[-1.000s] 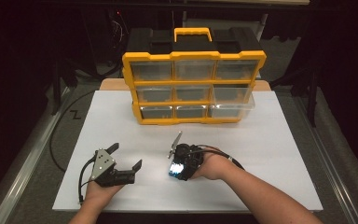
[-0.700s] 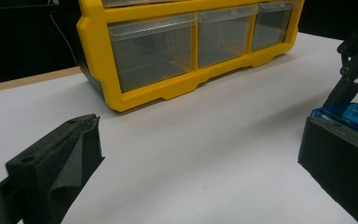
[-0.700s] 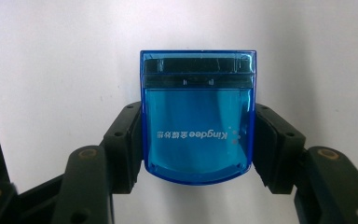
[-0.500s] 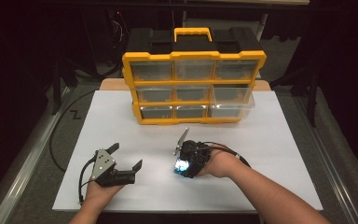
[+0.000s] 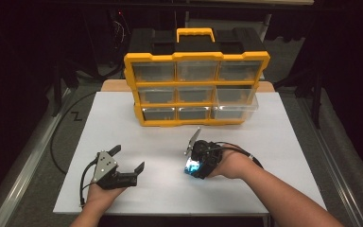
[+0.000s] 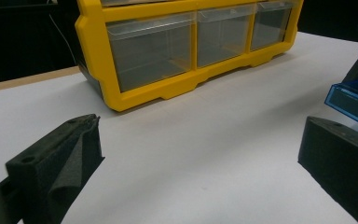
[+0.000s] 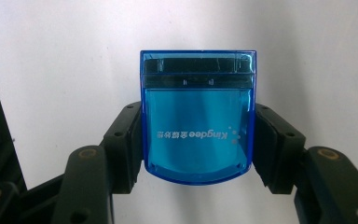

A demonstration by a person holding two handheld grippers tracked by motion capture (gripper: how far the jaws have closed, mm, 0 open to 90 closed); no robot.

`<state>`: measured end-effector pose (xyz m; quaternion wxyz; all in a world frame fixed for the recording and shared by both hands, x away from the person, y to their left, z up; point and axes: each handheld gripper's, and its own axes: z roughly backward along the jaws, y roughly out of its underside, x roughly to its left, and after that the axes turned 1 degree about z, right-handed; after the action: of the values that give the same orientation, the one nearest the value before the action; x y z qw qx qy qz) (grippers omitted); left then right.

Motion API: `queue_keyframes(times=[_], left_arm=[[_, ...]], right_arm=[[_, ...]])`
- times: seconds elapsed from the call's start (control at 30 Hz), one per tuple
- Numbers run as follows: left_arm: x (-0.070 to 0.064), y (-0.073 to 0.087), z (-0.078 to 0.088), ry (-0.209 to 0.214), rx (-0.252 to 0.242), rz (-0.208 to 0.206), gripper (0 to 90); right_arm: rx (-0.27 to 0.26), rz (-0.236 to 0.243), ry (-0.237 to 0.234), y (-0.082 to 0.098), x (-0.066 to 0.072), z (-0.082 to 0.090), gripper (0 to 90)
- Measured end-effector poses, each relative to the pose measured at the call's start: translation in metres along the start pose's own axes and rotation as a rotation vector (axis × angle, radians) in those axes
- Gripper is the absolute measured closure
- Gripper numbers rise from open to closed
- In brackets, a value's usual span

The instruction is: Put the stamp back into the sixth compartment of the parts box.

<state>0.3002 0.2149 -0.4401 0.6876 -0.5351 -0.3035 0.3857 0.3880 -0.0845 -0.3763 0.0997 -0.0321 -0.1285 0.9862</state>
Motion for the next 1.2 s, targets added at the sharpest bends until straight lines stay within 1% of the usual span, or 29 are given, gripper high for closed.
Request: queue_keyframes(times=[0.07, 0.1, 0.23, 0.27, 0.3, 0.33, 0.4, 0.43, 0.47, 0.6, 0.67, 0.7, 0.87, 0.9, 0.97, 1.1, 1.2], left_arm=[[0.0, 0.0, 0.0, -0.001, 0.002, -0.001, 0.4], [0.0, 0.0, 0.0, -0.001, 0.003, 0.0, 0.4], [0.0, 0.0, 0.0, -0.001, 0.001, -0.001, 0.4], [0.0, 0.0, 0.0, -0.001, 0.001, -0.001, 0.4], [0.0, 0.0, 0.0, -0.001, 0.001, 0.0, 0.4], [0.0, 0.0, 0.0, -0.001, 0.001, 0.001, 0.4], [0.0, 0.0, 0.0, -0.002, 0.001, 0.001, 0.4], [0.0, 0.0, 0.0, -0.002, 0.001, 0.001, 0.4], [0.0, 0.0, 0.0, -0.002, 0.0, 0.001, 0.4], [0.0, 0.0, 0.001, -0.002, -0.004, 0.001, 0.4], [0.0, 0.0, 0.001, -0.002, -0.002, 0.002, 0.4], [0.0, 0.0, 0.001, -0.003, -0.002, 0.001, 0.4], [0.0, 0.0, 0.0, -0.005, -0.003, 0.0, 0.4], [0.0, 0.0, 0.0, -0.006, -0.002, 0.0, 0.4], [0.0, 0.0, 0.0, -0.006, -0.001, 0.0, 0.4], [-0.001, 0.0, 0.0, -0.004, 0.001, -0.001, 0.4], [0.0, 0.0, 0.0, -0.004, 0.002, -0.001, 0.4]], right_arm=[[0.003, -0.002, 0.0, 0.003, -0.002, 0.002, 43.9], [0.007, -0.029, -0.01, 0.005, -0.003, 0.004, 43.9], [0.004, -0.035, -0.016, 0.008, -0.004, 0.007, 43.9], [0.002, -0.013, -0.02, 0.01, -0.006, 0.007, 43.9], [0.006, -0.03, -0.018, 0.011, -0.005, 0.008, 43.9], [0.006, -0.035, -0.018, 0.012, -0.005, 0.009, 43.9], [0.002, -0.03, -0.021, 0.015, -0.007, 0.01, 43.8], [0.006, -0.048, -0.015, 0.016, -0.006, 0.011, 43.9], [0.004, -0.053, -0.015, 0.018, -0.007, 0.012, 43.9], [0.004, -0.057, -0.015, 0.023, -0.008, 0.015, 43.9], [0.006, -0.051, -0.014, 0.027, -0.009, 0.015, 43.9], [0.019, -0.054, -0.014, 0.028, -0.009, 0.016, 43.9], [0.016, -0.055, -0.012, 0.037, -0.011, 0.019, 43.9], [0.021, -0.061, -0.009, 0.038, -0.011, 0.02, 43.9], [0.025, -0.057, -0.01, 0.043, -0.013, 0.022, 44.0], [0.031, -0.057, -0.014, 0.046, -0.014, 0.024, 44.0], [0.029, -0.071, -0.013, 0.05, -0.015, 0.027, 43.9]])
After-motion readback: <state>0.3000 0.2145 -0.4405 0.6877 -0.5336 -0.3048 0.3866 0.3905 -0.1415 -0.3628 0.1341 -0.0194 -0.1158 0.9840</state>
